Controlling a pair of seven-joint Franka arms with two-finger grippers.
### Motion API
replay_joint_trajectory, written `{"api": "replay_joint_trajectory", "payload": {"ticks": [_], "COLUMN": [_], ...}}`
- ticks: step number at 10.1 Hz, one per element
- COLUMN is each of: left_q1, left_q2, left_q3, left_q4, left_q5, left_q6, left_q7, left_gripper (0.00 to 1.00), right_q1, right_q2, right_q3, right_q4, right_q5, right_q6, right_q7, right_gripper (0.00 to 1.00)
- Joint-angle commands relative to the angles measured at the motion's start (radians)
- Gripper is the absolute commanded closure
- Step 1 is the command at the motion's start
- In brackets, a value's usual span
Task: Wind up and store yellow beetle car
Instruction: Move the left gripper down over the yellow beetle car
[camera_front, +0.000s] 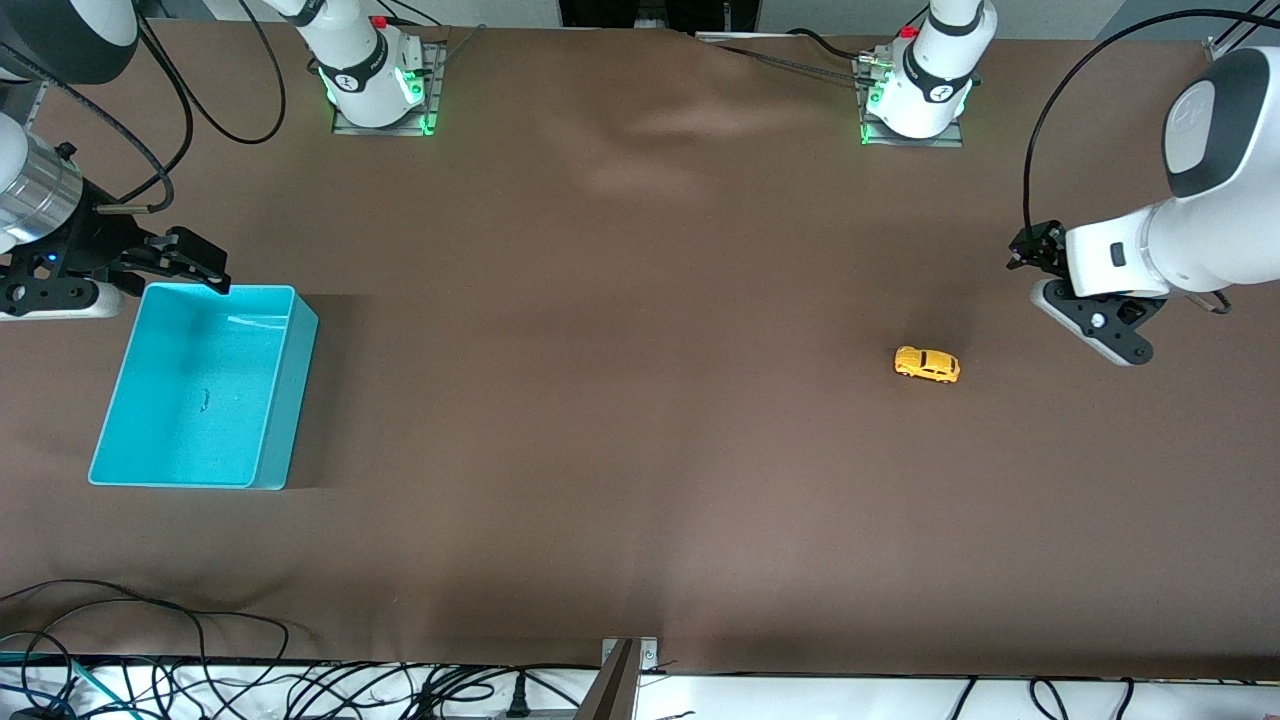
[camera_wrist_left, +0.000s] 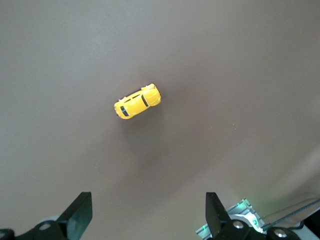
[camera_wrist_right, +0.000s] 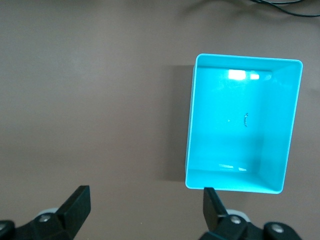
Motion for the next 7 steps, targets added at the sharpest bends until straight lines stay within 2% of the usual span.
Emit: {"api": "replay_joint_trajectory", "payload": {"ticks": [1, 3, 4, 7], "left_q1": [0.012, 0.006, 0.000, 0.006], "left_q2": [-0.004, 0.001, 0.025, 0.113], "left_q3": [-0.001, -0.001, -0.008, -0.013], "left_q4": [-0.080, -0.154, -0.162, -0.192], "left_q5": [-0.056, -0.059, -0.045, -0.042], "left_q6": [0.054, 0.179, 0.209, 0.334], "left_q7": [0.100, 0.214, 0.248, 0.514], "left_gripper": [0.00, 0.00, 0.00, 0.00], "right_q1": [-0.005, -0.005, -0.005, -0.005], "right_q2": [0.003, 0.006, 0.005, 0.005], "right_q3": [0.001, 0.001, 0.003, 0.001], "right_q4": [-0.007, -0.007, -0.007, -0.007], "right_q5": [0.003, 0.003, 0.003, 0.003], "right_q6": [0.016, 0.022, 0.021, 0.021], "right_q7": [-0.012, -0.012, -0.012, -0.012], "right_gripper": [0.00, 0.00, 0.00, 0.00]}}
